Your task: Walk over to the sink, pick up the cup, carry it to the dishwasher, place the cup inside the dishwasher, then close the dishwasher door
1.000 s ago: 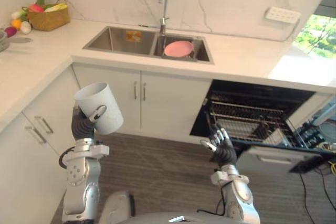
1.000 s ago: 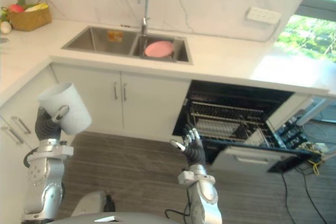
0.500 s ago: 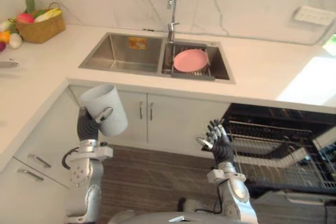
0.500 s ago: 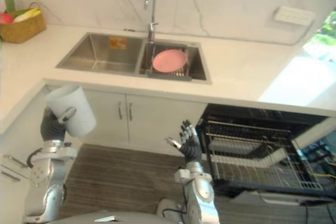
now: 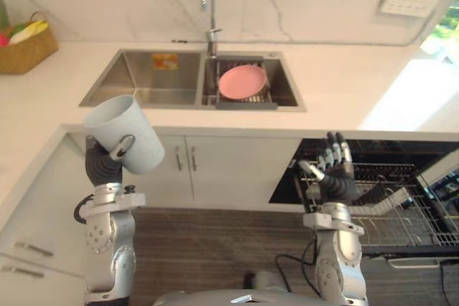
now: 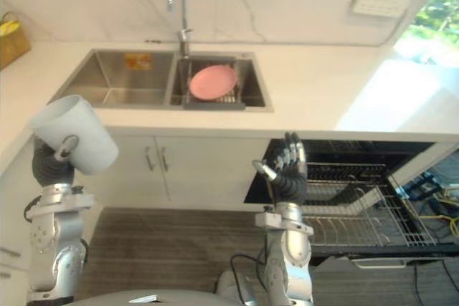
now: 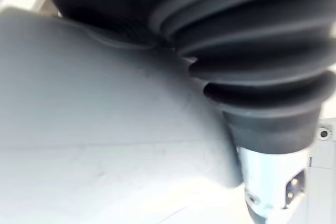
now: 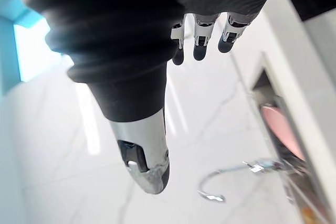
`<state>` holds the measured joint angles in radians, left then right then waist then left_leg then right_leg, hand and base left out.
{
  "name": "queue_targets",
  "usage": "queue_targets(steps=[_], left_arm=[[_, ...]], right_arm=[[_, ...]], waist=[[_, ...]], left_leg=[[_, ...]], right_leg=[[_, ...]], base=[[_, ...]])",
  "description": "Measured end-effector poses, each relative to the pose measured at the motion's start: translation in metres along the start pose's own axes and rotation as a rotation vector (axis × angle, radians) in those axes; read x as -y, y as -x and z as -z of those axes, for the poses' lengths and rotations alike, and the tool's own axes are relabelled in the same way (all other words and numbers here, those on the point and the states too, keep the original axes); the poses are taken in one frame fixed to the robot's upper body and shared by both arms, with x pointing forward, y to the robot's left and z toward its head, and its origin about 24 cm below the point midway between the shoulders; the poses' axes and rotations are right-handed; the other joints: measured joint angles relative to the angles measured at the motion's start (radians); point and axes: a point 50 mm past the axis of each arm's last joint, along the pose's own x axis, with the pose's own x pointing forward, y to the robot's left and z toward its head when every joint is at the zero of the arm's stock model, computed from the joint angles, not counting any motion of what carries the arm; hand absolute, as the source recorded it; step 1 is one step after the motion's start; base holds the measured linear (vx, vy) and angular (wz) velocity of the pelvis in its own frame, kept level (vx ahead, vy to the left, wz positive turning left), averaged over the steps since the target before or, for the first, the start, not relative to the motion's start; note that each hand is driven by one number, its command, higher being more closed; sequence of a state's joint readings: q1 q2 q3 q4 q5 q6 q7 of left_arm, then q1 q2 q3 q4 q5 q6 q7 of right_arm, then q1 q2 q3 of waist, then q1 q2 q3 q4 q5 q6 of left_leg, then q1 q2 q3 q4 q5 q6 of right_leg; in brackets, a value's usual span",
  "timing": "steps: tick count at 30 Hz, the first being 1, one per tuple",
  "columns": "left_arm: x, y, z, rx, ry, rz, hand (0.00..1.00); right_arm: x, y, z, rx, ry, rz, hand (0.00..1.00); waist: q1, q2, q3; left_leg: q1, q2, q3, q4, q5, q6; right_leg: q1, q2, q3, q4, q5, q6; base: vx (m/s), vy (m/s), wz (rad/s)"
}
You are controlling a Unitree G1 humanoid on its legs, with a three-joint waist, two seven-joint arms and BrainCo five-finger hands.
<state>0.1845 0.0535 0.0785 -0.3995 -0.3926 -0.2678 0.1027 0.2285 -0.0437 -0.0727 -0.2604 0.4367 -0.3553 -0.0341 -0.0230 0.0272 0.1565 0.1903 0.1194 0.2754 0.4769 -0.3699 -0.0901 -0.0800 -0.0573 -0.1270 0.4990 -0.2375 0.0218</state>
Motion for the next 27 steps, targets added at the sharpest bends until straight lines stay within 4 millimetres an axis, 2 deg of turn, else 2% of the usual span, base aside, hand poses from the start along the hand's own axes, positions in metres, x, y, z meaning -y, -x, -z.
queue_targets(steps=[1,2,3,4,5,6,7,8,10,11,12,13,14,15,16,17,18,19,21,22,23,27], left_arm=[[0.003,0.000,0.001,0.000,0.017,0.004,1.00],[0.008,0.002,0.005,-0.017,0.045,0.022,1.00],[0.012,0.003,0.008,-0.031,0.055,0.039,1.00],[0.021,0.005,0.013,-0.054,0.078,0.076,1.00],[0.034,0.008,0.017,-0.075,0.109,0.152,1.00],[0.041,0.010,0.019,-0.085,0.127,0.190,1.00],[0.054,0.013,0.021,-0.098,0.160,0.262,1.00],[0.065,0.015,0.023,-0.117,0.187,0.315,1.00],[0.075,0.017,0.032,-0.168,0.209,0.388,1.00],[0.080,0.017,0.037,-0.193,0.211,0.417,1.00],[0.088,0.014,0.042,-0.217,0.211,0.461,1.00],[0.091,0.011,0.043,-0.219,0.210,0.483,1.00],[0.093,0.003,0.044,-0.219,0.213,0.499,1.00],[0.090,-0.001,0.044,-0.220,0.199,0.497,1.00],[0.087,-0.002,0.044,-0.222,0.191,0.491,1.00],[0.080,-0.004,0.044,-0.227,0.167,0.470,1.00],[0.070,-0.006,0.041,-0.221,0.139,0.433,1.00],[0.065,-0.007,0.037,-0.205,0.129,0.413,1.00],[0.053,-0.014,0.021,-0.137,0.103,0.359,1.00],[0.044,-0.015,0.019,-0.125,0.084,0.322,1.00],[0.037,-0.013,0.020,-0.136,0.069,0.291,1.00],[0.037,-0.012,0.019,-0.116,0.092,0.223,1.00]], right_arm=[[0.003,-0.004,-0.007,0.041,0.015,0.006,0.00],[0.005,-0.006,-0.016,0.077,0.022,0.021,0.00],[0.007,-0.007,-0.020,0.101,0.028,0.031,0.00],[0.010,-0.012,-0.029,0.145,0.032,0.048,0.00],[0.012,-0.015,-0.036,0.183,0.012,0.064,0.00],[0.011,-0.016,-0.038,0.196,0.005,0.062,0.00],[0.010,-0.019,-0.040,0.213,-0.003,0.050,0.00],[0.011,-0.021,-0.042,0.222,-0.015,0.043,0.00],[0.012,-0.020,-0.045,0.229,-0.019,0.053,0.00],[0.012,-0.017,-0.048,0.238,-0.023,0.059,0.00],[0.015,-0.013,-0.054,0.258,-0.016,0.073,0.00],[0.017,-0.012,-0.056,0.268,-0.013,0.086,0.00],[0.023,-0.013,-0.058,0.277,-0.030,0.115,0.00],[0.024,-0.014,-0.056,0.260,-0.055,0.110,0.00],[0.024,-0.014,-0.054,0.251,-0.061,0.102,0.00],[0.023,-0.015,-0.048,0.221,-0.065,0.088,0.00],[0.020,-0.016,-0.038,0.176,-0.074,0.062,0.00],[0.017,-0.017,-0.035,0.161,-0.082,0.042,0.00],[0.005,-0.021,-0.029,0.137,-0.116,-0.017,0.00],[0.003,-0.024,-0.031,0.147,-0.114,-0.041,0.00],[0.001,-0.027,-0.034,0.163,-0.109,-0.057,0.00],[-0.003,-0.036,-0.039,0.181,-0.097,-0.108,0.00]], waist=[[-0.021,0.001,0.011],[-0.020,0.002,0.021],[-0.016,0.010,0.020],[-0.020,0.026,0.023],[-0.032,0.029,0.024],[-0.035,0.028,0.023],[-0.035,0.030,0.020],[-0.037,0.043,0.016],[-0.037,0.058,0.002],[-0.035,0.045,-0.010],[-0.052,0.025,-0.020],[-0.061,0.015,-0.020],[-0.063,-0.006,-0.008],[-0.059,-0.020,0.002],[-0.059,-0.020,0.007],[-0.056,-0.008,0.019],[-0.047,0.005,0.012],[-0.041,0.003,0.004],[-0.021,-0.013,0.006],[-0.011,-0.014,0.006],[-0.009,0.015,0.015],[-0.013,0.040,0.022]], left_leg=[[-0.102,0.043,-0.040,0.253,0.031,0.025],[-0.196,0.061,-0.093,0.420,0.067,0.035],[-0.212,0.052,-0.111,0.427,0.053,0.029],[-0.230,0.024,-0.140,0.365,0.024,0.024],[-0.219,-0.014,-0.169,0.212,0.010,0.030],[-0.212,-0.035,-0.193,0.122,0.012,0.030],[-0.197,-0.067,-0.253,-0.048,0.042,0.020],[-0.196,-0.057,-0.260,-0.136,0.085,0.027],[-0.168,-0.033,-0.205,-0.163,0.188,0.030],[-0.150,-0.040,-0.179,-0.167,0.192,0.026],[-0.134,-0.066,-0.167,-0.190,0.188,0.033],[-0.126,-0.079,-0.167,-0.196,0.191,0.040],[-0.097,-0.100,-0.157,-0.212,0.194,0.045],[-0.069,-0.107,-0.138,-0.222,0.192,0.047],[-0.044,-0.105,-0.132,-0.230,0.190,0.051],[0.014,-0.084,-0.116,-0.258,0.187,0.056],[0.030,-0.069,-0.088,-0.279,0.183,0.060],[0.028,-0.063,-0.073,-0.283,0.171,0.059],[-0.013,-0.034,-0.048,-0.237,0.120,0.026],[-0.039,-0.002,-0.055,-0.186,0.089,0.001],[-0.048,0.033,-0.066,-0.174,0.082,-0.010],[-0.056,0.065,-0.098,-0.194,0.097,-0.036]], right_leg=[[0.015,0.018,0.008,0.018,-0.019,-0.024],[0.032,0.033,0.035,0.008,-0.022,-0.034],[0.037,0.037,0.059,0.001,-0.022,-0.035],[0.057,0.040,0.098,-0.024,-0.018,-0.039],[0.079,0.041,0.155,-0.056,-0.002,-0.042],[0.084,0.040,0.182,-0.071,0.003,-0.043],[0.071,0.041,0.225,-0.081,0.003,-0.038],[0.057,0.044,0.239,-0.081,-0.002,-0.028],[0.060,0.036,0.225,-0.076,-0.008,-0.012],[0.057,0.008,0.216,-0.067,-0.016,0.004],[0.057,-0.034,0.193,-0.056,-0.029,0.026],[0.055,-0.050,0.188,-0.033,-0.028,0.045],[0.028,-0.072,0.166,0.033,-0.030,0.048],[0.006,-0.091,0.138,0.101,-0.024,0.040],[0.007,-0.098,0.122,0.128,-0.015,0.039],[0.005,-0.102,0.089,0.175,0.013,0.033],[-0.004,-0.114,0.056,0.147,-0.012,0.005],[-0.020,-0.121,0.058,0.111,-0.010,0.007],[-0.045,-0.126,0.096,-0.049,0.030,0.030],[-0.038,-0.104,0.080,-0.091,0.103,0.091],[-0.028,-0.074,0.065,-0.104,0.110,0.083],[-0.020,-0.048,0.020,-0.109,0.099,0.064]], base=[[0.10,-0.164,-0.36],[0.10,-0.156,-0.55],[0.13,-0.027,-0.97],[0.18,0.009,-1.15],[0.18,0.034,-1.13],[0.18,0.085,-1.30],[0.16,0.127,-1.47],[0.16,0.155,-1.67],[0.21,0.241,-1.29],[0.30,0.303,-0.78],[0.25,0.233,-0.36],[0.25,0.177,-0.06],[0.20,0.144,-0.15],[0.18,0.124,-0.30],[0.14,0.071,-0.46],[0.11,0.036,-0.55],[0.07,0.027,-0.60],[0.03,-0.014,-0.60],[0.03,-0.075,-0.45],[0.13,-0.203,-0.20],[0.16,-0.227,-0.02],[0.14,-0.125,0.27]])
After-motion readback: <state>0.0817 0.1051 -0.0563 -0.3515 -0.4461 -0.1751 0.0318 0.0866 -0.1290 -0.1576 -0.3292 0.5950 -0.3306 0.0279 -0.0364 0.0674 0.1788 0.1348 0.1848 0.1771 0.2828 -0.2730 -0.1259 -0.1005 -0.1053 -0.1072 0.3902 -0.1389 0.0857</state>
